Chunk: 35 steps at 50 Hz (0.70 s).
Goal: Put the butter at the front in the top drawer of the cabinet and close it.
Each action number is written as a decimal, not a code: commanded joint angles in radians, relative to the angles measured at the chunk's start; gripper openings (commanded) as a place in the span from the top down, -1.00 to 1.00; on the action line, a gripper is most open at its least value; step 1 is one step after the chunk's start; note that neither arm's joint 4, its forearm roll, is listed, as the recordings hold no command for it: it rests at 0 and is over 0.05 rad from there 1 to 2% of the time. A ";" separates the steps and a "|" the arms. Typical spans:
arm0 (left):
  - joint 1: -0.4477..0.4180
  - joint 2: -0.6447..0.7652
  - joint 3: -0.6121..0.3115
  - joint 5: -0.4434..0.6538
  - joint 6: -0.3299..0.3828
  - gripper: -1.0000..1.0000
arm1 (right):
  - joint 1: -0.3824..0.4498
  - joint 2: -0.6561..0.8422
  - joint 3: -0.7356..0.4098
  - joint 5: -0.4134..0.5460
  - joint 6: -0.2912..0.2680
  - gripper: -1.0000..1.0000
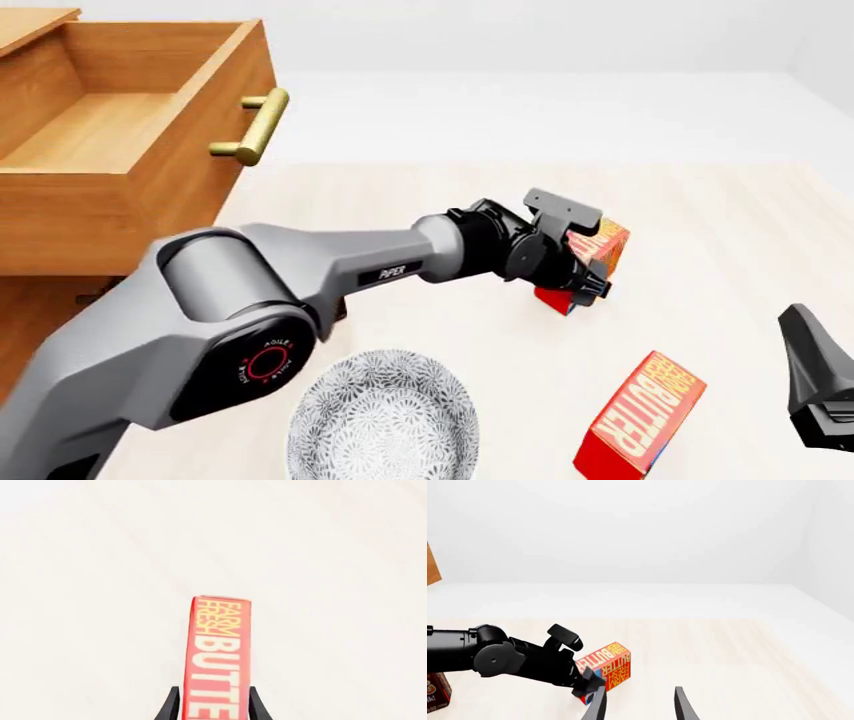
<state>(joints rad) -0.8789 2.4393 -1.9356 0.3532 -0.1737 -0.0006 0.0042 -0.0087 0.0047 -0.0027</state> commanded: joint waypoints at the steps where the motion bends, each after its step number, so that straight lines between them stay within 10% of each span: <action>1: -0.003 0.036 -0.019 -0.001 -0.015 -1.00 | 0.000 0.000 0.001 -0.001 0.001 -1.00; 9: 0.000 0.050 -0.028 0.004 -0.018 -1.00 | 0.000 0.000 0.001 -0.001 0.001 -1.00; 10: 0.002 0.049 -0.029 0.006 -0.015 1.00 | 0.000 0.000 0.001 -0.001 0.001 -1.00; 35: 0.002 -0.169 0.128 -0.024 0.013 1.00 | 0.000 0.000 0.001 -0.001 0.001 -1.00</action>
<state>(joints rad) -0.8780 2.3655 -1.8485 0.3380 -0.1926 -0.0006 0.0042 -0.0086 0.0047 -0.0027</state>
